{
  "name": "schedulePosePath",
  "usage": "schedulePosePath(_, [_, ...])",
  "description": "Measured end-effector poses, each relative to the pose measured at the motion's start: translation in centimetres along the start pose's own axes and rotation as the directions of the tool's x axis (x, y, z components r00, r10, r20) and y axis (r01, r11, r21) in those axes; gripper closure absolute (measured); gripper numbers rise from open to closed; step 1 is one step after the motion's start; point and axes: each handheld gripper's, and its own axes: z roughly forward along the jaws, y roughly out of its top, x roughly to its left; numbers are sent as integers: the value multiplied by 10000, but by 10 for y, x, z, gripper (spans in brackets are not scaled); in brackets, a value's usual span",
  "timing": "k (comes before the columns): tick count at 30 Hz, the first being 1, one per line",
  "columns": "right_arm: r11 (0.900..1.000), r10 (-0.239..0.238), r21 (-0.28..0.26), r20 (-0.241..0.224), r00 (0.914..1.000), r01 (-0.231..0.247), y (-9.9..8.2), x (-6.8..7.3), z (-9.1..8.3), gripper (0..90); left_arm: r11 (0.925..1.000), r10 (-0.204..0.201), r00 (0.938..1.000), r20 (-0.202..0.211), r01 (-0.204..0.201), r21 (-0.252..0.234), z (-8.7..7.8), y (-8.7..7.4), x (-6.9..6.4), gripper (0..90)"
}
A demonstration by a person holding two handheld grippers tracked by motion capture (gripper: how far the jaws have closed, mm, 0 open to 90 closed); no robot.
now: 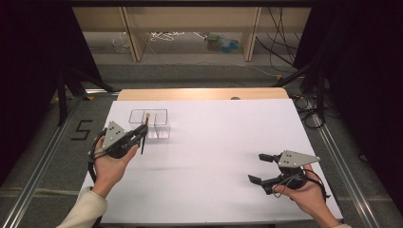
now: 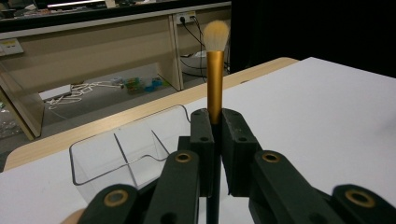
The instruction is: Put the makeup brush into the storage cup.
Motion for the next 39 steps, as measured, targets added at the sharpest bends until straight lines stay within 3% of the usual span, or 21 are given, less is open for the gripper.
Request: schedulePosePath(39, [10000,-1,2,39,10000,1,0,0,0,159,9987,-12,9988,-485,-12,-508,3,14,3,834])
